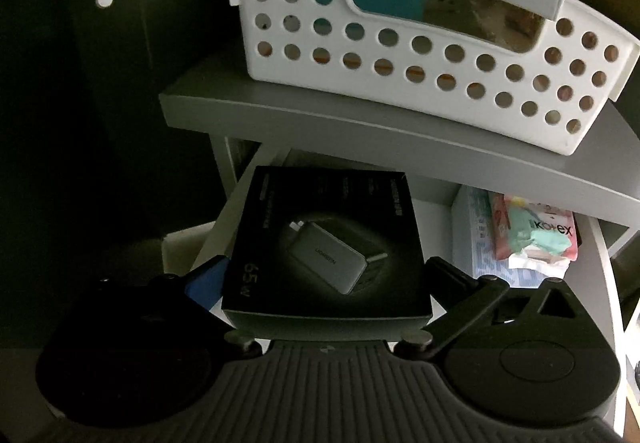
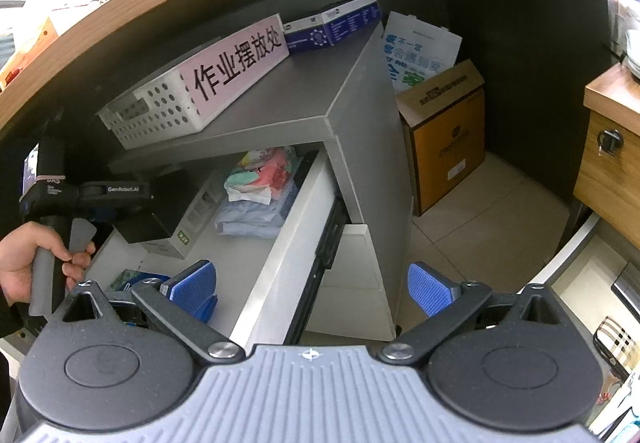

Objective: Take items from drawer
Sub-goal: 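Lower the black box into the white drawer and open the left tool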

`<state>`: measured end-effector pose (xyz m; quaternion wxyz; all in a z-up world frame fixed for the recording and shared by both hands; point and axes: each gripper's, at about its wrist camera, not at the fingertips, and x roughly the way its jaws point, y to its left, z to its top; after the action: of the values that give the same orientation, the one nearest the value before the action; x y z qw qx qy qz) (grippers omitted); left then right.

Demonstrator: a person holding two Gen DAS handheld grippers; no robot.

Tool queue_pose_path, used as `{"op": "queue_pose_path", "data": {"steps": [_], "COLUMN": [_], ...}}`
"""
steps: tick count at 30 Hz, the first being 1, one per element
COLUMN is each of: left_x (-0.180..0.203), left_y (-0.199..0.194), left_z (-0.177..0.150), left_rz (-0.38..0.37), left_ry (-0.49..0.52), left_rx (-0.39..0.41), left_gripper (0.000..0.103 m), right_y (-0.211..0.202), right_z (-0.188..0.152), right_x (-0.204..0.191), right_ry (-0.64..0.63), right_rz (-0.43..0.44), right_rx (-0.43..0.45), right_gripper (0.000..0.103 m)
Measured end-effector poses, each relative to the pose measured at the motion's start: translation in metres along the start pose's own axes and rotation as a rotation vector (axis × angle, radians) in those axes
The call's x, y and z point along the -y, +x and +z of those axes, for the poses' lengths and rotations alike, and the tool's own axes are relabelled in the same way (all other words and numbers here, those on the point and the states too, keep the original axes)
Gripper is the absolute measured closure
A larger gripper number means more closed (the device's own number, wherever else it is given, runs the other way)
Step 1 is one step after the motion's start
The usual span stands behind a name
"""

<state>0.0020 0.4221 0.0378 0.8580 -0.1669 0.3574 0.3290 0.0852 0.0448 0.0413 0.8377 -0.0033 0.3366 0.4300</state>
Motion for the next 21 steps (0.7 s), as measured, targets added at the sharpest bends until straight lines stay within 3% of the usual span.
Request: {"op": "queue_pose_path", "data": {"steps": [10,21], "left_x": [-0.017,-0.008], "left_y": [-0.020,0.000], "left_z": [-0.011,0.003], "left_rz": [-0.114,-0.085], "left_ry": [-0.098,0.015], "left_rx": [-0.023,-0.046], "left_gripper": [0.000,0.000], "right_y": [0.012,0.027], "right_z": [0.012,0.021], "right_x": [-0.032,-0.067], "right_ry": [-0.095,-0.159], "right_rz": [0.038,0.066], "right_rx": [-0.019,-0.037], "right_gripper": [0.000,0.000]}}
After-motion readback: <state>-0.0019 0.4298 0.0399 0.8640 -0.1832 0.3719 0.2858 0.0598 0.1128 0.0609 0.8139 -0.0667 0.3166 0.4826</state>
